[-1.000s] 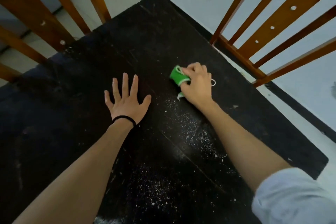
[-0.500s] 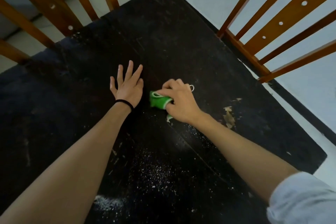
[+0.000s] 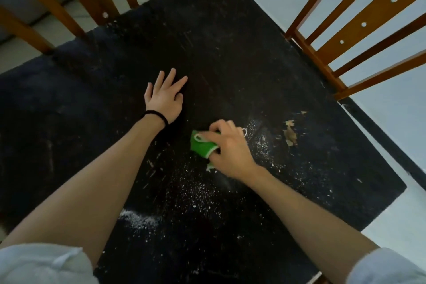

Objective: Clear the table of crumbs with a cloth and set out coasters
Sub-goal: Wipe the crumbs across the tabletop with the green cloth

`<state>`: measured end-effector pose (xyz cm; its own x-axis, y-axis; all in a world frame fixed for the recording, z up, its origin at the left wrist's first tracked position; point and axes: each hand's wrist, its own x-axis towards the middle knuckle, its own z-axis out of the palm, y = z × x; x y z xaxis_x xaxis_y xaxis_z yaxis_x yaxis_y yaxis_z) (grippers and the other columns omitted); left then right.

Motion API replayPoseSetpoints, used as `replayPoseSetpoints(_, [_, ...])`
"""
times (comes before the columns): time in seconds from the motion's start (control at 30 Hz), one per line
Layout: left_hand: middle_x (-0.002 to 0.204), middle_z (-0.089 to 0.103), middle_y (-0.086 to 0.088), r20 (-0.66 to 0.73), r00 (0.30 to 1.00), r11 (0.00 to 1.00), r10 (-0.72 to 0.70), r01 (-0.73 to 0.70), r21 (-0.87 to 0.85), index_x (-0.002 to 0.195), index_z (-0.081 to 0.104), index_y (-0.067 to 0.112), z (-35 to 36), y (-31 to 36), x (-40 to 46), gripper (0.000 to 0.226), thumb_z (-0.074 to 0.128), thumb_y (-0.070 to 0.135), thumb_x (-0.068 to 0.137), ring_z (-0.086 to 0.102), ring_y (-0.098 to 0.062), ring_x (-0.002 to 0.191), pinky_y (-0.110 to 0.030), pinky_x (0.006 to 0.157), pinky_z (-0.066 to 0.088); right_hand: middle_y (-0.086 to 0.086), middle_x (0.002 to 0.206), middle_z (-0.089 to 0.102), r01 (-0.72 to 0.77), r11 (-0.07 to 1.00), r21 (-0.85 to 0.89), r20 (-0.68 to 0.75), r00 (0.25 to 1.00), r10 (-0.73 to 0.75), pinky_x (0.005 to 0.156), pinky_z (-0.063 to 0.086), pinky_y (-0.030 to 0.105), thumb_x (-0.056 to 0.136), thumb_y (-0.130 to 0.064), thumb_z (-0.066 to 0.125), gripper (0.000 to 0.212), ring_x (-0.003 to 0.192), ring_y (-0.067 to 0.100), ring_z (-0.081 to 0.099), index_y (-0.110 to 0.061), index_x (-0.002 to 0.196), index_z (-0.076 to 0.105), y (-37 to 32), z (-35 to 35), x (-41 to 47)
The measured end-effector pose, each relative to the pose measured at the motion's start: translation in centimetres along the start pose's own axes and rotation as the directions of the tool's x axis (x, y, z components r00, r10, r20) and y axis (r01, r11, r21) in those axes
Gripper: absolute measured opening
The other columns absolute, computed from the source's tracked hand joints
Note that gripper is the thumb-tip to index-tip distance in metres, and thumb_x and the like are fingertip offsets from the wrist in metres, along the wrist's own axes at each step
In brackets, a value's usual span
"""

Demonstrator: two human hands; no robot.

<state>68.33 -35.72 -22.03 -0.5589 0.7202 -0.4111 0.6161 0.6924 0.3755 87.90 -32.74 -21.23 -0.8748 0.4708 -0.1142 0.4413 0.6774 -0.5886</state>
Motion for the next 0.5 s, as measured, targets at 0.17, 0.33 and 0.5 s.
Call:
replayPoseSetpoints(0.17, [0.158,0.013,0.004,-0.056,0.998,0.998,-0.010,0.006,-0.057,0.142,0.034,0.032,1.2,-0.6,-4.3,0.044,0.035,0.022,0.099,0.001,-0.016,0.146,-0.040,0.117,-0.002,0.014,0.116,0.050,-0.415,0.908,-0.062,-0.370,0.854,0.365,0.089,0.036,0.043,0.082,-0.016,0.053,0.044,0.107,0.033,0.044,-0.019,0.126,0.056,5.2,-4.7,3.9])
replayPoseSetpoints(0.33, [0.153,0.029,0.002,-0.222,0.961,0.982,-0.162,0.136,-0.128,0.138,0.044,0.024,0.8,-3.0,-6.9,0.041,0.038,0.022,0.098,0.019,-0.021,0.142,-0.042,0.116,0.012,0.010,0.121,0.046,-0.336,0.932,-0.136,-0.222,0.927,0.302,0.089,0.034,0.041,0.081,-0.019,0.054,0.048,0.110,0.031,0.041,-0.025,0.129,0.050,0.7,-0.9,4.2])
replayPoseSetpoints(0.5, [0.154,0.026,0.002,-0.200,0.939,0.958,-0.279,0.258,-0.124,0.138,0.043,0.025,-0.1,-6.0,-8.8,0.042,0.039,0.022,0.097,0.016,-0.022,0.143,-0.045,0.115,0.014,0.004,0.111,0.052,-0.030,0.999,-0.021,-0.026,0.999,0.030,0.087,0.032,0.037,0.079,-0.023,0.058,0.043,0.104,0.025,0.045,-0.027,0.123,0.057,-5.2,2.8,0.2])
